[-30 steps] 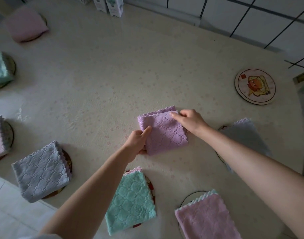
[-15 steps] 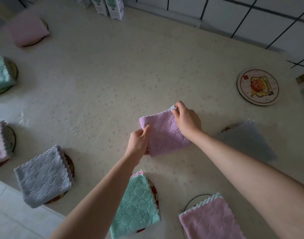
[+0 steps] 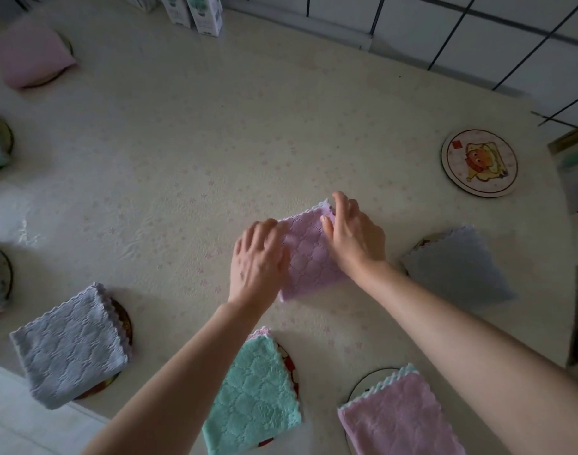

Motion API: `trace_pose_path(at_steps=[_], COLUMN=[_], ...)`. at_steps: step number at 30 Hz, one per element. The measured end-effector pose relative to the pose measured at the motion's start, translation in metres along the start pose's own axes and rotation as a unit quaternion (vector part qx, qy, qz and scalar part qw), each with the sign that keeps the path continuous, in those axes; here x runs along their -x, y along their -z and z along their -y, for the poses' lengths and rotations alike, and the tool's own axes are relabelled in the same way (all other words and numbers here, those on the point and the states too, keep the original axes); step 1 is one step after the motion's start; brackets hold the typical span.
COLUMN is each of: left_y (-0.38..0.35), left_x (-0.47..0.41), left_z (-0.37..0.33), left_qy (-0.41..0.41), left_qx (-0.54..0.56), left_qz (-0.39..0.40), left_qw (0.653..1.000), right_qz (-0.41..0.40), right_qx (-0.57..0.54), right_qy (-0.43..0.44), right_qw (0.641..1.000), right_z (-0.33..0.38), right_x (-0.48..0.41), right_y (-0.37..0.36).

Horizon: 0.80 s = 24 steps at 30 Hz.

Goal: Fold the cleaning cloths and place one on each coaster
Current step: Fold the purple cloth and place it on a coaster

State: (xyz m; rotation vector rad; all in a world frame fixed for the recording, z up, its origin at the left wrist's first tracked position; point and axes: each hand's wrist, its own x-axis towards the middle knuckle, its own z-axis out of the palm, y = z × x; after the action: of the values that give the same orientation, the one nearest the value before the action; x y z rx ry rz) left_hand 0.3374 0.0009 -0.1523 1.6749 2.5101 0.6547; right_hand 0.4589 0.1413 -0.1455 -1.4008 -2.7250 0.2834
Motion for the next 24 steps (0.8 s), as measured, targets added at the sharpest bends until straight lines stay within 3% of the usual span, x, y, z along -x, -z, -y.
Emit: trace_pose_path(at_steps=[1, 3, 6, 11, 16, 24], left_y=[-0.007, -0.017, -0.023, -0.015, 0.001, 0.018], left_x=[0.005, 0.014, 0.018, 0.004, -0.017, -0.033], left_z=[0.001, 0.001, 0.003, 0.019, 0.011, 0.003], left_qy=[-0.056, -0.083, -0.028, 0.071, 0.101, 0.290], left_qx=[-0.006, -0.017, -0.043, -0.034, -0.034, 0.112], left_qz=[0.019, 0.066, 0.099, 0.078, 0.079, 0.163], left_qw=[0.998, 0.994, 0.994, 0.994, 0.991, 0.936], right_qz=[-0.011, -0.023, -0.016, 0.003, 0.045, 0.183], right_qx=[0.015, 0.044, 0.078, 0.099, -0.018, -0.187], right_qy=[0.011, 0.011, -0.012, -0.059, -0.116, -0.174], right_qw=[1.000, 0.999, 0.997, 0.993, 0.992, 0.949], right_z=[0.000, -0.002, -0.010, -0.020, -0.017, -0.023], right_x=[0.010, 0.031, 0.052, 0.065, 0.074, 0.077], right_y=[-0.002, -0.008, -0.013, -0.003, 0.002, 0.003])
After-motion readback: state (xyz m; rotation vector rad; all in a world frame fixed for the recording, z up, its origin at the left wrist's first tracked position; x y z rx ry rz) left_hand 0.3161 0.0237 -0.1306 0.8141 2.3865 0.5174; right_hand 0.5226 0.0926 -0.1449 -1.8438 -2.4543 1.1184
